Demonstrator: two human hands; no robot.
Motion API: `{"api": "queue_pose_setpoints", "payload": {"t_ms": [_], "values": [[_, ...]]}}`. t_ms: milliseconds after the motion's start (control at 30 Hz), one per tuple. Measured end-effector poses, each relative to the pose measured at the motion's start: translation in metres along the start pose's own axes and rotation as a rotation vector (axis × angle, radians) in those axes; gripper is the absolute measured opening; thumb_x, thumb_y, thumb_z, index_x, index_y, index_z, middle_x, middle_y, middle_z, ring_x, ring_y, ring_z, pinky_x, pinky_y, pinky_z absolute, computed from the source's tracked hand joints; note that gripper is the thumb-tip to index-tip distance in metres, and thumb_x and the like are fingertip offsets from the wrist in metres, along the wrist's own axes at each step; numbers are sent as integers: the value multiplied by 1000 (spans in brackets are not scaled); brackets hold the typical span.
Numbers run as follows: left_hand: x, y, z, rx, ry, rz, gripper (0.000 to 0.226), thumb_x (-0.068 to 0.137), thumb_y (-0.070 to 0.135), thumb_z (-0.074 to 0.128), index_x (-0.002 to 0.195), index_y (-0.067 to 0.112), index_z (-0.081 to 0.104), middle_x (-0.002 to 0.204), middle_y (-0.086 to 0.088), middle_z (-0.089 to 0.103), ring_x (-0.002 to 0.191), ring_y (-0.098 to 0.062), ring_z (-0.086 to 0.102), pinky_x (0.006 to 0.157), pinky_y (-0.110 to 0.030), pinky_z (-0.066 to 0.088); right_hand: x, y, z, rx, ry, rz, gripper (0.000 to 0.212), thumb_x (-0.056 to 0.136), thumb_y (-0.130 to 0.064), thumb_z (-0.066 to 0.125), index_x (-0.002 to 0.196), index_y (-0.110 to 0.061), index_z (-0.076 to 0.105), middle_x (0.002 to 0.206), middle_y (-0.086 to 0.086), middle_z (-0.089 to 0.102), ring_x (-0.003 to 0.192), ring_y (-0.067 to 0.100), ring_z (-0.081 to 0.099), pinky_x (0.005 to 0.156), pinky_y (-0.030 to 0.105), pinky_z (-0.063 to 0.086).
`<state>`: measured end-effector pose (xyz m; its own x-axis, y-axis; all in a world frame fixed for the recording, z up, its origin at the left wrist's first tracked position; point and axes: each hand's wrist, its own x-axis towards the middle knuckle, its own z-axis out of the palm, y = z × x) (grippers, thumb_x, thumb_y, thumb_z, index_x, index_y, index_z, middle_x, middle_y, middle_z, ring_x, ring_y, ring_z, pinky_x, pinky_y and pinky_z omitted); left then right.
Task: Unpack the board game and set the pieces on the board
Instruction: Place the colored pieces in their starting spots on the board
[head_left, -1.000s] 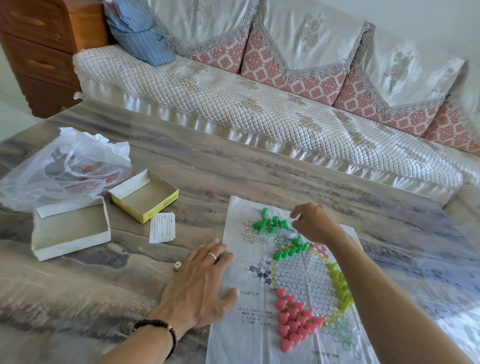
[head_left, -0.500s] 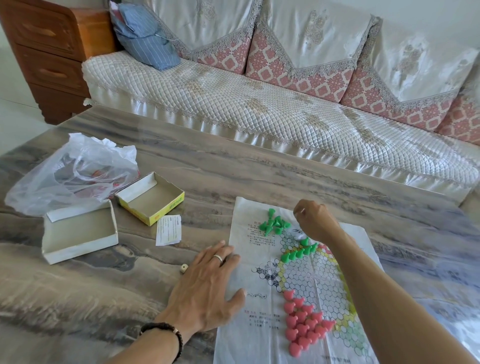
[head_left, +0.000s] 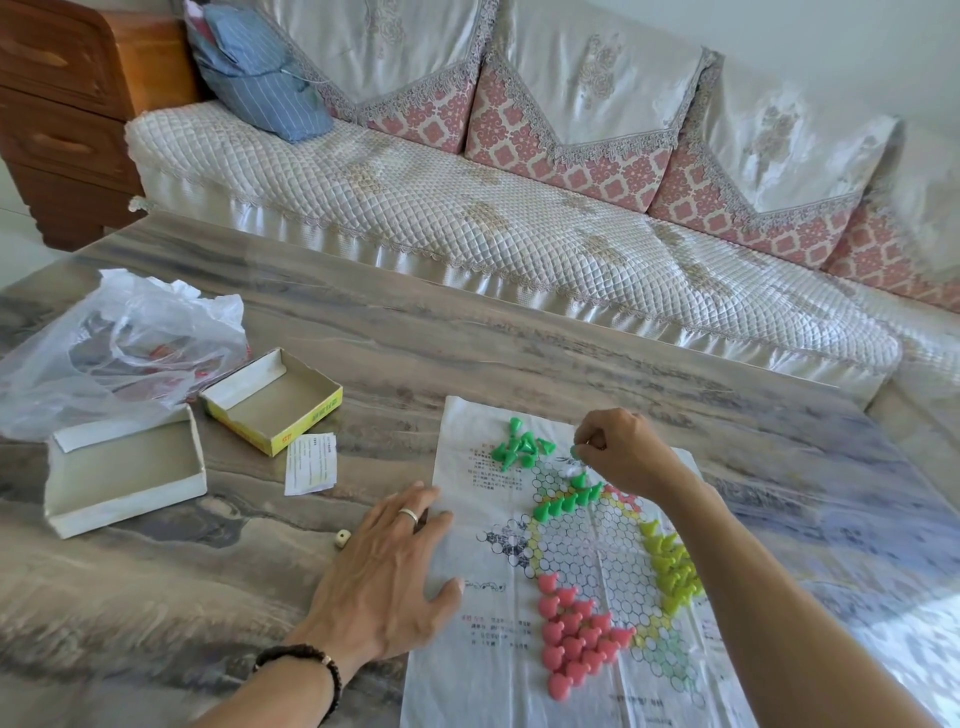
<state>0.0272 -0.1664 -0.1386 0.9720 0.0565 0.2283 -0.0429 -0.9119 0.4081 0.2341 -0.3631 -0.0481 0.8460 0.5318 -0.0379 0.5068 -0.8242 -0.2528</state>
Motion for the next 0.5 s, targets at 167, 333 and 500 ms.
{"api": "queue_pose_setpoints", "payload": {"t_ms": [167, 333, 500], "values": [[0, -2, 0, -27, -26, 3, 69, 82, 59, 39, 140, 22, 40, 156, 1, 24, 146, -13, 11, 112, -25, 1, 0, -3, -2, -69, -47, -33, 24, 85, -1, 52, 89, -11, 73, 76, -9, 66, 59, 6, 63, 52, 19, 51], [1, -1, -1, -25, -36, 3, 66, 84, 58, 41, 141, 25, 36, 157, 4, 20, 146, -12, 6, 110, -22, -4, 0, 0, 0, -86, -83, -33, 21, 83, -2, 55, 84, -15, 72, 78, -12, 65, 70, 10, 66, 68, 35, 58], [1, -1, -1, -24, -47, -7, 68, 83, 58, 40, 141, 25, 33, 157, 4, 20, 146, -11, 5, 114, -24, -1, -4, 0, 8, -146, -104, -47, 13, 85, -14, 63, 90, -20, 74, 93, -6, 69, 86, 9, 63, 80, 31, 56]]}}
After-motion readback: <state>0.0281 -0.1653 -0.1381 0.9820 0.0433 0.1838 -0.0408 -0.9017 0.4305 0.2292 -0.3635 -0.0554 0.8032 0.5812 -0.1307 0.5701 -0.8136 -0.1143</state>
